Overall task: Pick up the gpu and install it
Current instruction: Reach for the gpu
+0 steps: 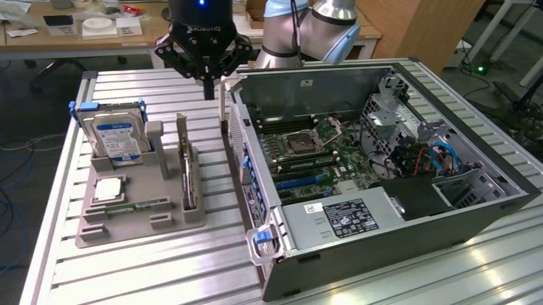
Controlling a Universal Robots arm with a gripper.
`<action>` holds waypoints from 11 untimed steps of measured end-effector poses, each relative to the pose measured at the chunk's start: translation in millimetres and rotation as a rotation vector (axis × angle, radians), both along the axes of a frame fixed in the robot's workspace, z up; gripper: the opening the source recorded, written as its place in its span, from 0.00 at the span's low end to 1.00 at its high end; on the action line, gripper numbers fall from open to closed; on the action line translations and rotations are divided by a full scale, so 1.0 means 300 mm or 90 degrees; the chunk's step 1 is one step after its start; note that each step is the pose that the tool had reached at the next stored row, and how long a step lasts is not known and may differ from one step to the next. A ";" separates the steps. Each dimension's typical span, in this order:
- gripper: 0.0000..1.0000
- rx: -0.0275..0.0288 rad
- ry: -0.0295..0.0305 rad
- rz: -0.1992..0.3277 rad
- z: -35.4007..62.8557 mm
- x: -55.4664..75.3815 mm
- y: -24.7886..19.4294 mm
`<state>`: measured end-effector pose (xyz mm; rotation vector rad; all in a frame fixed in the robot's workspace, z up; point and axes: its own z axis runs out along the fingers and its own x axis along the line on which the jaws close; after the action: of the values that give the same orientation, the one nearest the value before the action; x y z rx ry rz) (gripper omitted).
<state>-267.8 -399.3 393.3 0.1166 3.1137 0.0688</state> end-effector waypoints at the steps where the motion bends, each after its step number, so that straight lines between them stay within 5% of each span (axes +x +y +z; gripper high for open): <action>1: 0.11 0.0000 0.0000 0.000 0.000 -0.002 0.000; 11: 0.11 0.0000 0.0000 0.000 0.000 -0.025 0.000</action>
<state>-275.3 -399.4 393.3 0.1166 3.1137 0.0688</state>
